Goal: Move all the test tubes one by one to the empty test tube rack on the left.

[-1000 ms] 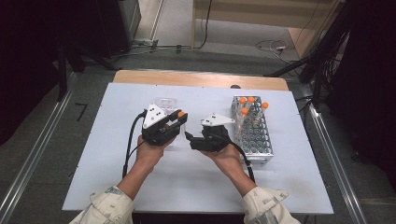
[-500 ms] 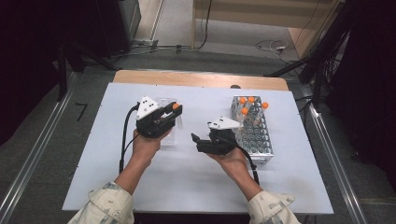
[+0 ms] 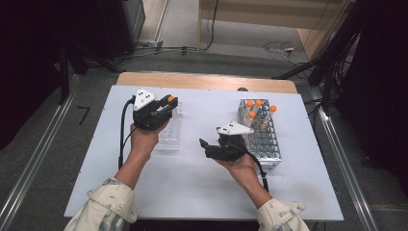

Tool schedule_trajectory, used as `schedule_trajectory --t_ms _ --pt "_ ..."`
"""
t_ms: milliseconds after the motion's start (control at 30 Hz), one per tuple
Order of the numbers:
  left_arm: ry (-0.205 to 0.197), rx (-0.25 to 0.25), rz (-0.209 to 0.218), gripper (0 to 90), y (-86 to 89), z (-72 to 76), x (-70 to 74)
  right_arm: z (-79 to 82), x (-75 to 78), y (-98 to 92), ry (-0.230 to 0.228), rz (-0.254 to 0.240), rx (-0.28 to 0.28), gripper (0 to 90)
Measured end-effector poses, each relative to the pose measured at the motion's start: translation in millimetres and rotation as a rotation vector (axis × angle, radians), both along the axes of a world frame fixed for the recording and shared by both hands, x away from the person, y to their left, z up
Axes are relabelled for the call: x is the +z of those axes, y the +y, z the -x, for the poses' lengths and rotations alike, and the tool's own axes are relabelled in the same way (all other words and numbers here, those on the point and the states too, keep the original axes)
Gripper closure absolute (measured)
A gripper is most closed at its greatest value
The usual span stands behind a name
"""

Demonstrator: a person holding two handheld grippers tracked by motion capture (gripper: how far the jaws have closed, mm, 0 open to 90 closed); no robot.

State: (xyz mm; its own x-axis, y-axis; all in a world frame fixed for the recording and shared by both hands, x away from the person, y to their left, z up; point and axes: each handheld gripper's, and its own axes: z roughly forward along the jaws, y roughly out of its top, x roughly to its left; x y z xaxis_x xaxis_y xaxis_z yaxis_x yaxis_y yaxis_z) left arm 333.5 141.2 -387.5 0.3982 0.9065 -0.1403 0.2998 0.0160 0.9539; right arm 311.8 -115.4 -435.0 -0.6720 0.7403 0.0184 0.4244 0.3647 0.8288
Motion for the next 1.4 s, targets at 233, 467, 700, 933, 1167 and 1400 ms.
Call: schedule_trajectory --t_ms 233,467,700,933,1167,1400 --pt "0.004 0.028 -0.01 69.6 4.2 -16.5 0.8 0.8 -0.4 -3.1 0.007 -0.004 -0.004 24.8" --pt "0.007 0.053 -0.03 69.6 4.3 -33.8 1.2 1.6 0.7 -5.3 0.007 -0.009 -0.005 24.8" --pt "0.014 0.069 -0.034 69.6 3.0 -49.3 -1.0 2.2 0.0 -8.9 0.015 -0.013 -0.009 24.9" --pt "0.02 0.078 -0.031 69.6 1.3 -61.7 -3.2 2.1 0.7 -12.3 0.015 -0.018 -0.013 25.2" --pt "0.024 0.087 -0.032 69.6 0.0 -70.2 -3.5 2.0 1.4 -14.4 0.013 -0.025 -0.018 25.3" --pt "0.033 0.087 -0.038 69.6 -1.5 -76.1 -4.5 2.5 1.4 -14.7 0.01 -0.026 -0.016 25.4"
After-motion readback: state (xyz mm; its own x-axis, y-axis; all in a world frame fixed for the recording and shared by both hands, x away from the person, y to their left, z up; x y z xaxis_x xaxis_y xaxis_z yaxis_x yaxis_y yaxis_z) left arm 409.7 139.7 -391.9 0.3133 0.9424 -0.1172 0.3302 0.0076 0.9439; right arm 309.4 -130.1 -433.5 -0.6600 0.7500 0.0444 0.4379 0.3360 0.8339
